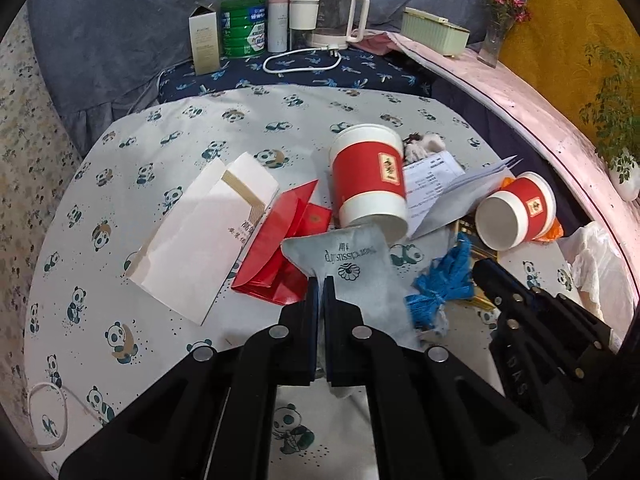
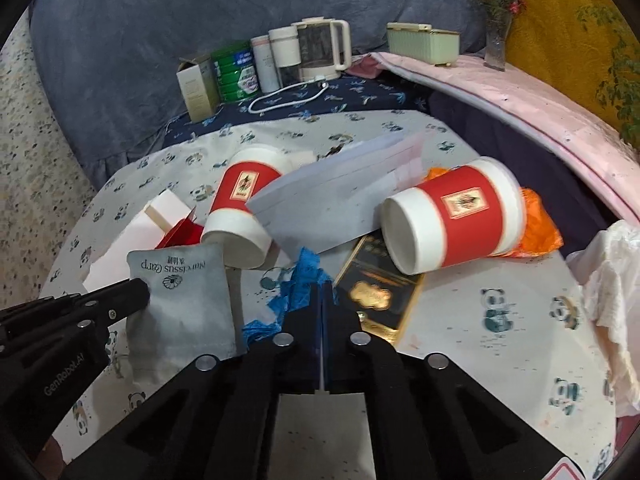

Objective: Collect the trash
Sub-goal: 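Carry the tape measure and grey bag over the bin and open both grippers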

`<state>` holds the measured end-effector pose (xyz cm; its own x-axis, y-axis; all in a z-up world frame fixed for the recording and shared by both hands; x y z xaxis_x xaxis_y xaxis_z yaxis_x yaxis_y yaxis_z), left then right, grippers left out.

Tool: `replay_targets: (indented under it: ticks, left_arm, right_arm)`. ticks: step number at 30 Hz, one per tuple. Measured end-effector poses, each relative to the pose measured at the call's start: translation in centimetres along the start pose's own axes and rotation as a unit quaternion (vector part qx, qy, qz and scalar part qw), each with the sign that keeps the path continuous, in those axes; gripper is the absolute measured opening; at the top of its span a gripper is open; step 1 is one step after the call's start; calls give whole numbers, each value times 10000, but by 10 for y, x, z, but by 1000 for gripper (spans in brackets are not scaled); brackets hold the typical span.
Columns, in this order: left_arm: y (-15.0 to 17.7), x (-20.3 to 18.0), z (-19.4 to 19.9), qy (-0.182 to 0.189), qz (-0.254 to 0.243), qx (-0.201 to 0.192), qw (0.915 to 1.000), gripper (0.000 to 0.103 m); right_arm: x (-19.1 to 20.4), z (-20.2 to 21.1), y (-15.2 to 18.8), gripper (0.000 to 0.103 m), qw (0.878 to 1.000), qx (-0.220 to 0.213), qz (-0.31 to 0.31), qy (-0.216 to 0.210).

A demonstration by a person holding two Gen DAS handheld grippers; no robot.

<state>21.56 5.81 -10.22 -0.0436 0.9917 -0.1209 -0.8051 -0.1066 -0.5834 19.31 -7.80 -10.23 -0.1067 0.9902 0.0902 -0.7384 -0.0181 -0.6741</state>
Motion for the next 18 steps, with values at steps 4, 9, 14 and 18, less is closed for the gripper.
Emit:
replay_targets:
  ticks: [4, 9, 14, 18]
  left_arm:
    - [-2, -20, 13, 84, -144, -109, 9998, 2]
    - [-1, -37, 27, 133, -240, -232, 9994, 2]
    - [-2, -29, 35, -11, -144, -311, 9994, 2]
    - [-7, -12, 36, -94, -62, -341, 9994, 2]
  right_arm:
    - [-19, 24, -4, 1, 9996, -215, -145, 120]
    - [-41, 40, -6, 1, 9994, -143, -294, 89]
    - [-36, 37, -2, 20, 9998, -53, -197, 16]
    - [-19, 23, 1, 44, 9998, -2, -157, -129]
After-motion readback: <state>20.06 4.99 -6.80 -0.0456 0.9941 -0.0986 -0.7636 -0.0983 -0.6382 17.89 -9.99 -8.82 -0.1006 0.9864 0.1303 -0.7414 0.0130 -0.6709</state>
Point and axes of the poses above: each gripper's, at about its wrist camera, not at the fingertips, and z roughly against the way its jaws point, x to its left, y to its underside, the point moved 2 cm from there along -z, roughly the way its jaws point, and after that the axes turned 4 degrees about z, right-handed, at the moved point
